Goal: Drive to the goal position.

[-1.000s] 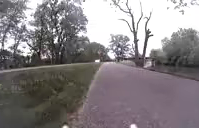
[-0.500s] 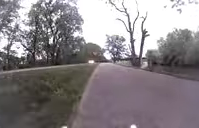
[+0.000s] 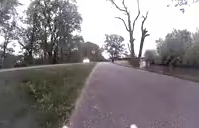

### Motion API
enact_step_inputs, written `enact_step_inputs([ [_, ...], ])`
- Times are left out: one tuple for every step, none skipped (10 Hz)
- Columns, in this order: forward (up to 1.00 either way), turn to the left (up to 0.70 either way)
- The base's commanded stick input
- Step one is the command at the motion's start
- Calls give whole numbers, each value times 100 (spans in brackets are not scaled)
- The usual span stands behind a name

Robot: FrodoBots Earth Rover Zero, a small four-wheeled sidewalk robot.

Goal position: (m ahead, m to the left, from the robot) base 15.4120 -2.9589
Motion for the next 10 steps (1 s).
enact_step_inputs([
  [100, 0],
  [100, 0],
  [100, 0],
  [100, 0],
  [100, 0],
  [100, 0],
  [100, 0],
  [100, 0],
  [100, 0],
  [100, 0],
])
